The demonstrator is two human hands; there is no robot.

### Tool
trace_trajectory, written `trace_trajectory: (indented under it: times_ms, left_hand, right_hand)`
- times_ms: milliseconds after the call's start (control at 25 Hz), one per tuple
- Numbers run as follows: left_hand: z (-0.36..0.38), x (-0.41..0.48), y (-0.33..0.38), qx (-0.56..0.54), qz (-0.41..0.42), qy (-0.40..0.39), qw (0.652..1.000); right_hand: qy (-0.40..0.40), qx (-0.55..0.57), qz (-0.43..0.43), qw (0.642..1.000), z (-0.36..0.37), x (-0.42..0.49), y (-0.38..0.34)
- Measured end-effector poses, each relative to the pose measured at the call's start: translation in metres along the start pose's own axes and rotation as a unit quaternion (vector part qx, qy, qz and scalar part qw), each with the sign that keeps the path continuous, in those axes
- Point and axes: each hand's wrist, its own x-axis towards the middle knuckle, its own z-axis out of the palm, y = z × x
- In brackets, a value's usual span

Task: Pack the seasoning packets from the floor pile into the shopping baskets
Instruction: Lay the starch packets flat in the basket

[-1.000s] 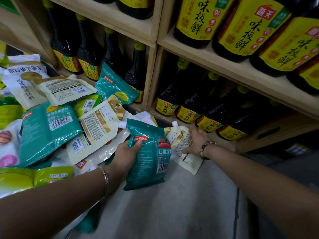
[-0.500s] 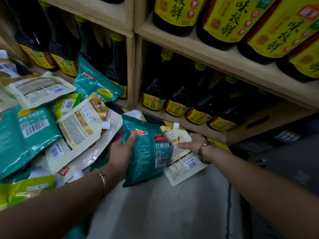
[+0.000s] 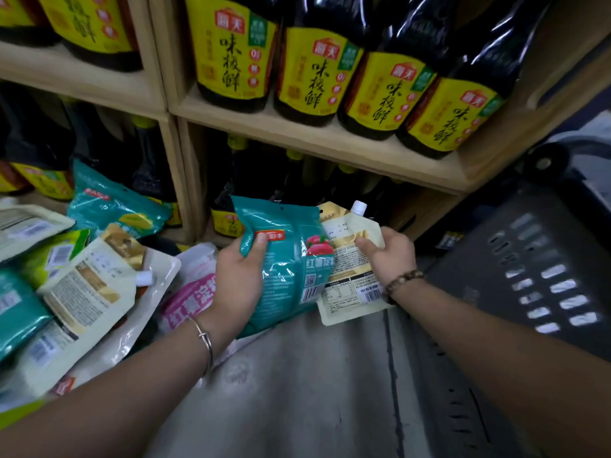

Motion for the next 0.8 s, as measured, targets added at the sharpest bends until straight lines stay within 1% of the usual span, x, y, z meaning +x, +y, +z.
trace_trajectory:
  times_ms: [80, 240, 320, 400, 480, 560, 640, 800]
  left_hand:
    - [0.005, -0.002, 0.02, -0.001, 0.032, -0.031, 0.999]
    - [0.009, -0.005, 0.054, -0.053, 0.068, -0.009, 0.996]
    - [0.009, -0.01, 0.068, -0.073, 0.089, -0.016, 0.993]
    - [0.007, -0.012, 0.081, -0.095, 0.108, -0.018, 0.989]
    - [0.009, -0.014, 0.096, -0.116, 0.124, -0.013, 0.985]
    - [0.017, -0.017, 0.117, -0.139, 0.144, -0.022, 0.979]
    - [0.028, -0.022, 0.138, -0.148, 0.169, -0.03, 0.974]
    - [0.05, -0.04, 0.17, -0.149, 0.22, -0.053, 0.963]
  right_hand:
    - [0.012, -0.002, -0.022, 1.0, -0.014, 0.001, -0.016]
    - [-0.002, -0.013, -0.073, 0.997, -0.043, 0.003, -0.053]
    - [-0.017, -0.025, -0.098, 0.995, -0.055, -0.005, -0.07]
    - [-0.022, -0.011, -0.115, 0.993, -0.067, -0.014, -0.088]
    - [0.009, 0.016, -0.129, 0.991, -0.089, -0.021, -0.107]
    - [0.061, 0.038, -0.148, 0.986, -0.119, -0.024, -0.126]
    - [0.094, 0.074, -0.159, 0.98, -0.15, -0.029, -0.141]
    - [0.146, 0.156, -0.17, 0.962, -0.208, -0.042, -0.148]
